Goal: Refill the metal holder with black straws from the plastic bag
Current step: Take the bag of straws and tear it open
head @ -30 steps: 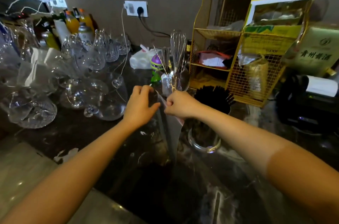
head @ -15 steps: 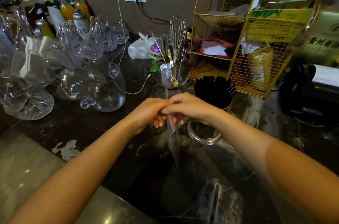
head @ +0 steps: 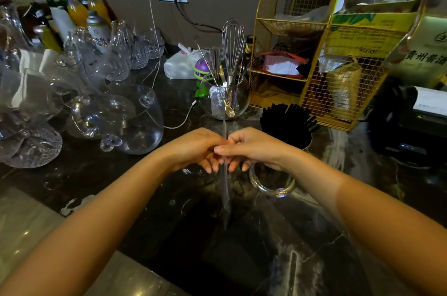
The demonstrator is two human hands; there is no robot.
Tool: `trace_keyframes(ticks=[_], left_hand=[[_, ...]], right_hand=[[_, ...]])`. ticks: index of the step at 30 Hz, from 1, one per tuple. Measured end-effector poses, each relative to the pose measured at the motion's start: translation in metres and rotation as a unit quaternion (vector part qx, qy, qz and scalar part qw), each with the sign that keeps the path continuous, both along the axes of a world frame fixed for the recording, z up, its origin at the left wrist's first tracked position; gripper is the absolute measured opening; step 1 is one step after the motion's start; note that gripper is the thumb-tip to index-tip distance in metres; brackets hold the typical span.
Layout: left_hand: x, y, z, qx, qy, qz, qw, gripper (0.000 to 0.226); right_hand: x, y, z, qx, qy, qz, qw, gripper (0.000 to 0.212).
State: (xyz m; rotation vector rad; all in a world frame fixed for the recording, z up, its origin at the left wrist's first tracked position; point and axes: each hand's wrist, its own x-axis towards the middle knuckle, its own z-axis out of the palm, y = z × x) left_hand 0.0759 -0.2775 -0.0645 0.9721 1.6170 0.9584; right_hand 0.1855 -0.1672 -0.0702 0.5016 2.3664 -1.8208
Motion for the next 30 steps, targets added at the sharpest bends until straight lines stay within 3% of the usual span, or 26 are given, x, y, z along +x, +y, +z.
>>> trace_keyframes(ticks=[6, 21, 30], left_hand=[[-0.006, 0.002, 0.003, -0.003, 0.012, -0.037, 0.999, 0.027], [0.006, 0.011, -0.015, 0.047, -0.006, 0.053, 0.997, 0.027], [0.015, 0.014, -0.02, 0.063, -0.034, 0.096, 0.993, 0.026]], right_hand=[[0.001, 0.002, 0.0, -0.017, 0.003, -0.018, 1.0, 0.022], [0.014, 0.001, -0.008, 0.015, 0.033, -0.076, 0.996, 0.032], [0.016, 0.004, -0.011, 0.011, 0.042, -0.074, 0.996, 0.025]])
